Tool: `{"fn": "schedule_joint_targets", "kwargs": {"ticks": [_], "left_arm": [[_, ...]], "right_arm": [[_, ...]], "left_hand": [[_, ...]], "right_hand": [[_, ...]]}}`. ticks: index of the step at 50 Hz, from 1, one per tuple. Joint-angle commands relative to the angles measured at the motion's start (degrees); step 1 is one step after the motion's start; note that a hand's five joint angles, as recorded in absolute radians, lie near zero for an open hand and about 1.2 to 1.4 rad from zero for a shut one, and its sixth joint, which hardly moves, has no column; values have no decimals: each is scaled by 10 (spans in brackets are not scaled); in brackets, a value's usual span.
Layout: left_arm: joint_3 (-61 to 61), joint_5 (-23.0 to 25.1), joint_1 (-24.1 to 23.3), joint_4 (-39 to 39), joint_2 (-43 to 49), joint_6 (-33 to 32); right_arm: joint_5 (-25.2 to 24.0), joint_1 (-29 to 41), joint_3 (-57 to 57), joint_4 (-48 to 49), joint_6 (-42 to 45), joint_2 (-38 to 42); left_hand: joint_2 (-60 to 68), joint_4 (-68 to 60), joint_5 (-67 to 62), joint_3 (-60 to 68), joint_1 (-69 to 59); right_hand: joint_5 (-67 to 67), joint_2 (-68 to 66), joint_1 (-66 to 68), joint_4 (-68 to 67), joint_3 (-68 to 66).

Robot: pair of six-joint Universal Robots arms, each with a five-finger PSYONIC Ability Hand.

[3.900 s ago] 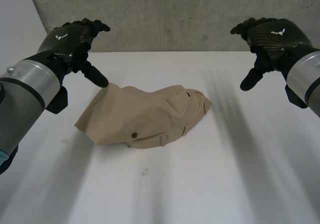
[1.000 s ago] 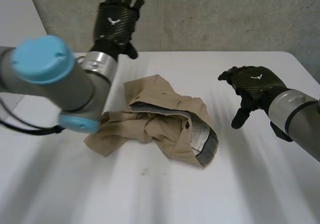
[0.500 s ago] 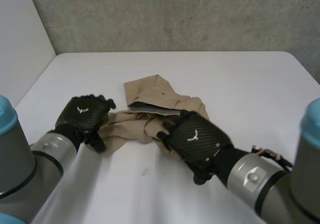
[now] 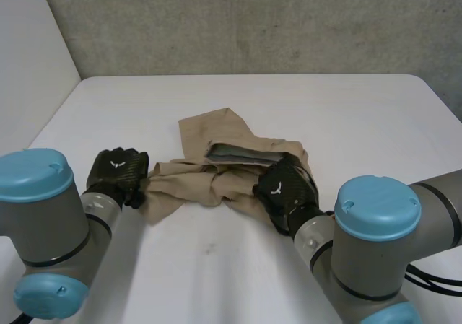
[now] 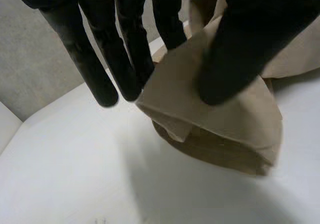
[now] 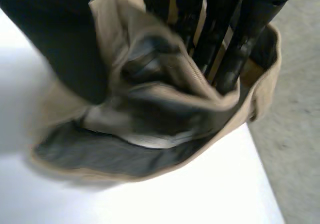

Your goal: Fold the shorts.

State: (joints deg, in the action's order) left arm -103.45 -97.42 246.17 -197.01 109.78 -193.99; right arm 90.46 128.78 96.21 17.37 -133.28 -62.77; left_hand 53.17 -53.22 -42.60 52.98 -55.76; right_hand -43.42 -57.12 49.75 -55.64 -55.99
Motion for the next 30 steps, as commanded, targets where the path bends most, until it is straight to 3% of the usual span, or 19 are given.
{"fn": "schedule_joint_targets", "kwargs": {"ticks": [1, 8, 13, 17, 23, 24, 30], "left_arm": [[16, 4, -3, 7, -9, 1], [21, 5, 0, 19, -116, 4], [22, 9, 10, 39, -187, 6], [22, 38, 19, 62, -239, 14], [23, 60, 23, 71, -233, 36], [29, 69, 28, 69, -177, 47], [70, 67, 19, 72, -77, 48]], "right_arm": [[19, -8, -11, 20, -24, -24], [15, -63, -18, -1, -118, -118], [-6, -100, -54, -89, -198, -159], [-70, -157, -109, -204, -252, -164], [-120, -187, -164, -261, -284, -122], [-125, -192, -178, -268, -297, -90], [-123, -192, -232, -271, -317, 3]], "left_hand": [[268, -268, -274, 270, -242], [268, -268, -274, 270, -242], [268, -268, -274, 270, -242], [268, -268, -274, 270, -242], [268, -268, -274, 270, -242], [268, -268, -274, 270, -242], [268, -268, -274, 270, -242]], "right_hand": [[-266, -229, 303, -244, -240], [-266, -229, 303, -244, -240], [-266, -229, 303, -244, -240], [-266, -229, 303, -244, -240], [-266, -229, 303, -244, -240], [-266, -229, 303, -244, -240], [-266, -229, 303, -244, -240]]}}
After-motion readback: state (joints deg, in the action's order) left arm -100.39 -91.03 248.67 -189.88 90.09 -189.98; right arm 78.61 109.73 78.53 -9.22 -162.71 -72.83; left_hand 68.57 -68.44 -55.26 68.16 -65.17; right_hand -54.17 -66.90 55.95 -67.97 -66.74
